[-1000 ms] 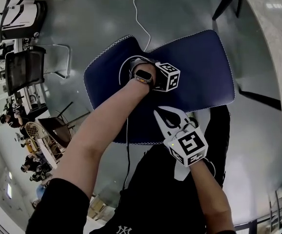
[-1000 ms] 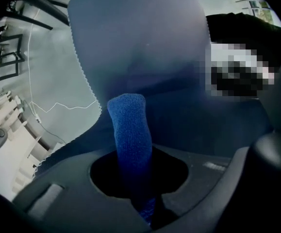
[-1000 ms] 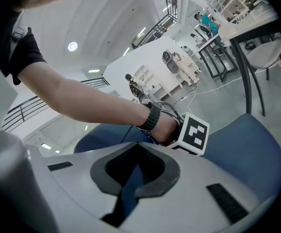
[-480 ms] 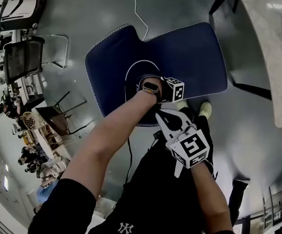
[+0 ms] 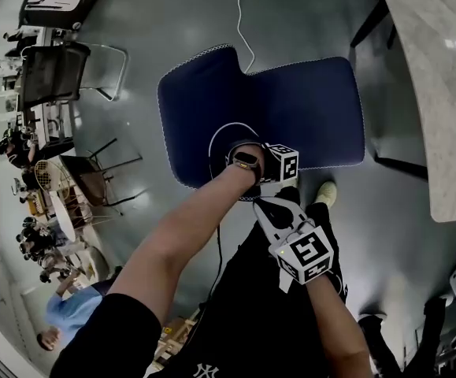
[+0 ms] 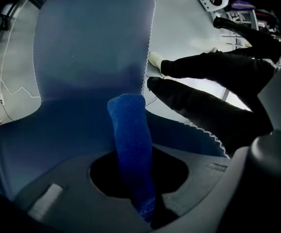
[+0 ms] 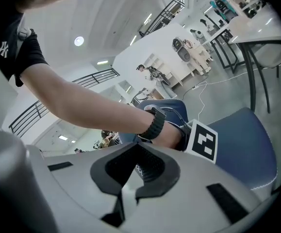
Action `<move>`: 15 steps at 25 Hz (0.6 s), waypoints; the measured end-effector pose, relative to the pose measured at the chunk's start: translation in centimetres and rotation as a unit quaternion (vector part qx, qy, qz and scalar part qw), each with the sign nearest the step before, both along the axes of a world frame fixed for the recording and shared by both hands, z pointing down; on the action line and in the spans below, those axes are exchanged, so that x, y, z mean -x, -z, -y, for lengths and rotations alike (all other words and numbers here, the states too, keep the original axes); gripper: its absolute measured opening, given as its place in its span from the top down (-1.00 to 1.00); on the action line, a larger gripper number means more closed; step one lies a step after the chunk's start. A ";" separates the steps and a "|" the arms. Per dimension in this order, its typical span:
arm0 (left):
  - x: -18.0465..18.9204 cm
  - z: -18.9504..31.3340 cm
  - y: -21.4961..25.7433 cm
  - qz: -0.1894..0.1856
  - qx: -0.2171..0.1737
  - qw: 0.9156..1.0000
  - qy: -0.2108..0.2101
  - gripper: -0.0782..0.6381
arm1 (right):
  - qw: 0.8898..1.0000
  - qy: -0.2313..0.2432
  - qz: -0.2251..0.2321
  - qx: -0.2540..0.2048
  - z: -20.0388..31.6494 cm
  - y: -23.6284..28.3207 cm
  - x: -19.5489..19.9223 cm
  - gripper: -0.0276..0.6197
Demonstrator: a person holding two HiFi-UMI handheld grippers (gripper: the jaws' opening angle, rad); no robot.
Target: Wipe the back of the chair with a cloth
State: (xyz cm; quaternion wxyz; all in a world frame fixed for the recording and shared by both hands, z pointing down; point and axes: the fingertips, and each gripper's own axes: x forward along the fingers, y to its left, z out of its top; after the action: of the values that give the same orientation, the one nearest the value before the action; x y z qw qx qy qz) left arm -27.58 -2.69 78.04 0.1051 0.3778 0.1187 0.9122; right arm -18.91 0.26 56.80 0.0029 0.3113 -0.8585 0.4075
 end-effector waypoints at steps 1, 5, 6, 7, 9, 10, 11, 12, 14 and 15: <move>-0.1 0.0 0.1 -0.005 -0.001 1.000 0.001 0.58 | 1.000 0.002 0.000 -0.003 0.2 0.1 0.2 0.88; -0.1 2.4 1.0 -0.036 -0.031 0.999 -0.022 0.58 | 1.000 0.005 0.002 -0.014 1.2 1.1 1.5 0.88; -0.3 4.1 1.6 -0.047 -0.048 0.997 -0.032 0.58 | 1.000 0.003 0.003 -0.018 1.6 1.5 1.6 0.88; -0.6 6.3 2.1 -0.055 -0.066 0.995 -0.040 0.58 | 1.000 0.000 0.003 -0.022 2.1 1.9 1.7 0.88; -0.3 11.0 3.1 -0.064 -0.102 0.992 -0.048 0.58 | 1.000 -0.008 0.005 -0.027 3.1 2.3 2.2 0.88; 0.1 13.3 3.6 -0.065 -0.118 0.990 -0.049 0.58 | 0.999 -0.012 0.006 -0.030 3.6 2.2 2.5 0.88; 0.4 15.5 4.0 -0.065 -0.133 0.988 -0.049 0.58 | 0.999 -0.017 0.008 -0.033 4.1 2.1 2.8 0.88; 0.7 17.6 4.5 -0.065 -0.148 0.986 -0.050 0.58 | 0.999 -0.021 0.009 -0.036 4.7 2.1 3.1 0.88; 1.4 21.5 5.8 -0.068 -0.171 0.982 -0.052 0.58 | 0.999 -0.030 0.008 -0.039 5.9 2.1 3.8 0.88; 2.0 23.1 6.4 -0.071 -0.179 0.980 -0.051 0.58 | 0.999 -0.035 0.008 -0.039 6.6 2.1 4.4 0.88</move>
State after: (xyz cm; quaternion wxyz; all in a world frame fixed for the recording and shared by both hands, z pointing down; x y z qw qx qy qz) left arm -29.54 -25.78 71.63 -0.0198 0.4478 -0.0197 0.8937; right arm -23.32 -6.29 54.66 -0.0305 0.3377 -0.8625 0.3757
